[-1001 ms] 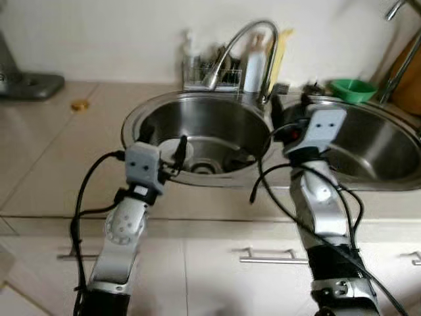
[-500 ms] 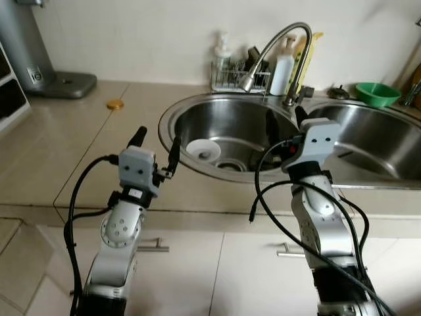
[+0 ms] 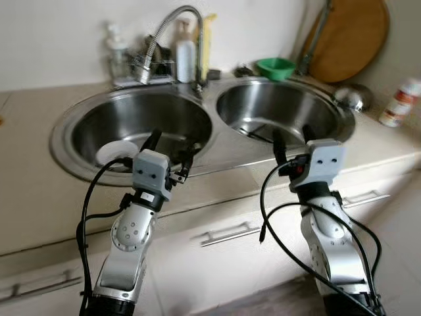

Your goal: Kitchen organization

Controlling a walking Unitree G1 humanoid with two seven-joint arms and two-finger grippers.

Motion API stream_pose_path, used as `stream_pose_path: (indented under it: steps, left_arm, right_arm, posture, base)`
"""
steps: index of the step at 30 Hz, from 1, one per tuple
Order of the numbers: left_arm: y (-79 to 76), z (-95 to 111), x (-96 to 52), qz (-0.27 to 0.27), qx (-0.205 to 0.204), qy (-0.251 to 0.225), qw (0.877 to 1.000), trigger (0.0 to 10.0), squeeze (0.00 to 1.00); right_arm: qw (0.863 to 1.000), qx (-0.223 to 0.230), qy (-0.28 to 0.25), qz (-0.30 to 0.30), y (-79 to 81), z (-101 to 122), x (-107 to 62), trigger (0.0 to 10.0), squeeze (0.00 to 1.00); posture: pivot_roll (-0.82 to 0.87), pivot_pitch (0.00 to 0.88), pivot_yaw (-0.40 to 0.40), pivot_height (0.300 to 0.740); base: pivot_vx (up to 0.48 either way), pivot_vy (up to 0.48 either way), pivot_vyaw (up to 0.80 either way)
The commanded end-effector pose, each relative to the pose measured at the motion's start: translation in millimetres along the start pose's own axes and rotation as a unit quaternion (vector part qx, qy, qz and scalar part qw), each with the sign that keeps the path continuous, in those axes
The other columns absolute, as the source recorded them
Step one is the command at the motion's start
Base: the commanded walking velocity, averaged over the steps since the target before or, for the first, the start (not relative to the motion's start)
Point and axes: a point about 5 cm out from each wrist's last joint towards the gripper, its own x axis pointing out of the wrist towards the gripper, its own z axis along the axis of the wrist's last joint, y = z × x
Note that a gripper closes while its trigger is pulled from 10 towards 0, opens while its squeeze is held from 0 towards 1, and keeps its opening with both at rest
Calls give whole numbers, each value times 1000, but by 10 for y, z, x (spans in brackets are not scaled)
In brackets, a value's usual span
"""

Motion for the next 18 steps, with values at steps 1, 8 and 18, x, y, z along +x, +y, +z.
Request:
stream_pose_path:
  steps: [1,8,18]
  left_arm:
    - [43,13,-14,7,2,-3,1000,10000,0]
    - [-5,-25,-20,-2,-13,11,1000,10000,0]
    - [4,-23,-52,-5,6,9,1000,10000,0]
  right_arm:
    - [1000,-7,-12,0,5,78,-15,10000,0]
    - [1000,-15,-4,-14,-69,66,-65,10000,0]
    - [1000,-22,15,-9,-48,-2,-118,10000,0]
  posture:
    - [59,0,-15,740]
    - [52,0,-15,740]
    - [58,0,-24,740]
  base:
    - [0,0,-800]
    - [0,178,-800]
    - [0,189,-800]
